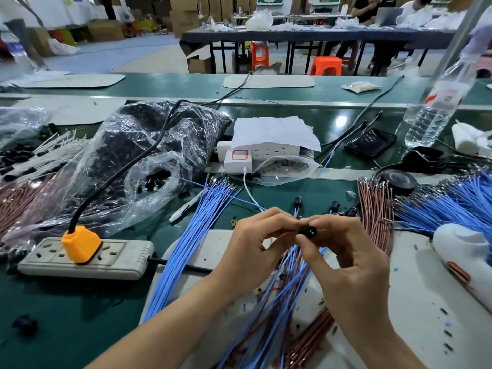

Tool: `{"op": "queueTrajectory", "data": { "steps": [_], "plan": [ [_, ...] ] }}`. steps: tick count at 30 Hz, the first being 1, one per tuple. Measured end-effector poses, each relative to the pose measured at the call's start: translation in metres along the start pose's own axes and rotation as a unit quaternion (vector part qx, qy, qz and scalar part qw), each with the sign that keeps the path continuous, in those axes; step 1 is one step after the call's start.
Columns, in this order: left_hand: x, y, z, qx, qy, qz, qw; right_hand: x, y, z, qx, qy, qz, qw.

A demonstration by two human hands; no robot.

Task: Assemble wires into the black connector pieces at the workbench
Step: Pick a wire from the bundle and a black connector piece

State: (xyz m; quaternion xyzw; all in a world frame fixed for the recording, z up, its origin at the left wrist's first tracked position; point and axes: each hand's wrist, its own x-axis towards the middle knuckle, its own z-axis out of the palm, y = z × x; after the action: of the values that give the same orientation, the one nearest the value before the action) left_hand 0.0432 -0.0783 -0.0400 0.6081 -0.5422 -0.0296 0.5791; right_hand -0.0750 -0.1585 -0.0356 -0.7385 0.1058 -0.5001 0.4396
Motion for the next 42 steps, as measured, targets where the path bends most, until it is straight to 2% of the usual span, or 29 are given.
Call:
{"op": "queueTrajectory", "data": {
  "steps": [9, 18, 22, 26, 29, 31, 33, 35, 37, 39, 41, 42],
  "plan": [
    [0.000, 0.001, 0.001, -0.008, -0.006, -0.008, 1.000, 0.000, -0.001, -0.002, -0.036, -0.013, -0.037, 0.999],
    [0.001, -0.002, 0.000, 0.008, -0.021, -0.034, 0.999, 0.000, -0.001, -0.001, -0.016, -0.005, -0.047, 0.999],
    [0.002, -0.004, 0.001, 0.027, -0.042, -0.045, 0.998, 0.001, 0.000, -0.003, -0.016, 0.000, -0.024, 1.000],
    [0.002, -0.005, 0.001, 0.043, -0.019, -0.025, 0.999, 0.002, 0.000, -0.003, -0.007, 0.004, 0.002, 1.000],
    [0.001, -0.002, 0.000, 0.024, -0.027, -0.002, 0.999, 0.003, 0.000, -0.002, -0.071, 0.004, -0.003, 0.997],
    [0.000, -0.001, 0.000, 0.014, -0.037, 0.008, 0.999, 0.004, 0.000, -0.003, -0.074, -0.002, 0.018, 0.997],
    [0.001, -0.001, 0.000, 0.041, -0.022, 0.022, 0.999, 0.008, -0.001, -0.005, -0.050, -0.015, 0.034, 0.998],
    [0.002, -0.001, -0.001, 0.054, 0.002, 0.021, 0.998, 0.015, 0.002, -0.014, -0.076, 0.000, 0.038, 0.996],
    [0.002, -0.001, -0.002, 0.040, 0.017, 0.008, 0.999, 0.025, 0.013, -0.030, -0.215, 0.029, 0.053, 0.975],
    [0.001, -0.001, -0.002, 0.034, 0.023, 0.003, 0.999, 0.033, 0.028, -0.048, -0.398, 0.001, 0.154, 0.905],
    [0.001, -0.003, -0.002, 0.036, 0.020, 0.005, 0.999, 0.037, 0.039, -0.062, -0.472, -0.031, 0.280, 0.835],
    [0.001, -0.003, -0.002, 0.037, 0.018, 0.006, 0.999, 0.038, 0.043, -0.065, -0.469, -0.034, 0.314, 0.825]
  ]
}}
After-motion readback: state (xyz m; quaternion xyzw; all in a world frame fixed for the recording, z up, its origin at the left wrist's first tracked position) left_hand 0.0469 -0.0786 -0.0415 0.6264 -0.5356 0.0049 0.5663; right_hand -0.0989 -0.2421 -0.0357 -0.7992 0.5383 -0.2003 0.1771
